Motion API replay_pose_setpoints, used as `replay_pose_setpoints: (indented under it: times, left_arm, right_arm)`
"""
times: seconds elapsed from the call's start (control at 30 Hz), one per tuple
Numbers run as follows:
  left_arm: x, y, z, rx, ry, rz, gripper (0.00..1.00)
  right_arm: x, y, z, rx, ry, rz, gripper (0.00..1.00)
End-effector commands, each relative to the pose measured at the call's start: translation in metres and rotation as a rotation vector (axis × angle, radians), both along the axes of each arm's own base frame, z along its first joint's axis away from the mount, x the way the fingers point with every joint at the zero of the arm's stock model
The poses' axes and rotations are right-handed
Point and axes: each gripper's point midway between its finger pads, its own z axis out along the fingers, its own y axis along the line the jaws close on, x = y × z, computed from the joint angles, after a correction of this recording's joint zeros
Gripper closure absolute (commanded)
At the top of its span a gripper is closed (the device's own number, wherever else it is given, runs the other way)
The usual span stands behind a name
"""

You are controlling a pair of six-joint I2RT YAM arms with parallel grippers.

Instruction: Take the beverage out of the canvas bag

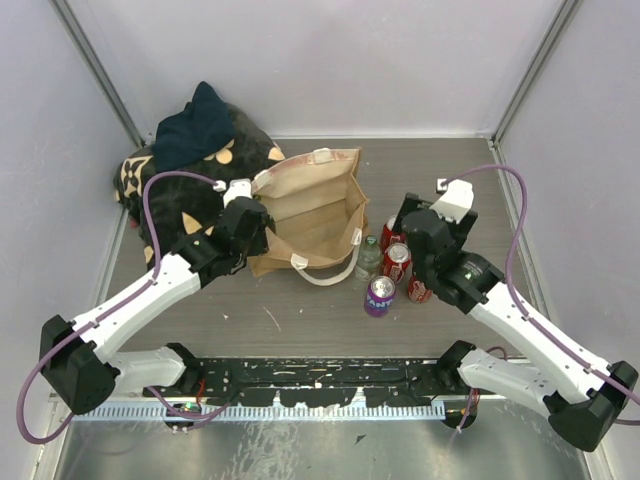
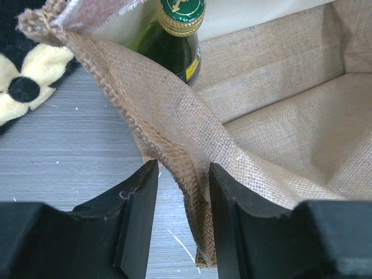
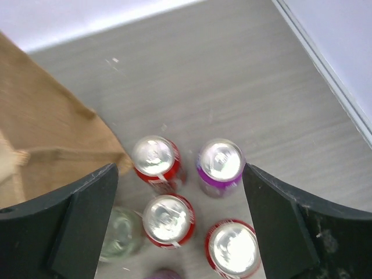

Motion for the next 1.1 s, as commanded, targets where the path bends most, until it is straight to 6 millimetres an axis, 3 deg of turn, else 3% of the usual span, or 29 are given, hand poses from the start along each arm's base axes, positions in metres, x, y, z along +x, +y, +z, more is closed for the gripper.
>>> replay_pose_setpoints:
  times: [0.0,0.1,0.2,0.3,0.4,0.67,1.07]
  left_arm:
    - [-0.009,0.012,-0.008,0.044,0.030,0.011,0.55]
    - [-0.013,0.016,-0.011,0.050,0.043,0.024,0.63]
    - [-0.017,0.020,-0.014,0.050,0.056,0.039,0.78]
    - [-0.019,0.025,-0.014,0.053,0.057,0.059,0.87]
    - [-0.019,0.026,-0.015,0.054,0.055,0.068,0.88]
    - [-0.013,0.020,-0.012,0.031,0.043,0.076,0.86]
    - [-0.007,0.015,-0.006,0.007,0.022,0.083,0.87]
  right_arm:
    - [0.029,0.040,0.066,0.010,-0.122,0.176,0.09]
    - [0.042,0.090,0.093,0.059,-0.152,0.395,0.14]
    - [0.049,0.148,0.104,0.108,-0.155,0.643,0.16]
    - [0.052,0.197,0.101,0.148,-0.153,0.848,0.16]
    - [0.058,0.232,0.086,0.172,-0.133,0.974,0.18]
    - [0.070,0.288,0.047,0.170,-0.078,1.145,0.19]
    - [0.081,0.351,0.026,0.089,-0.083,1.226,0.18]
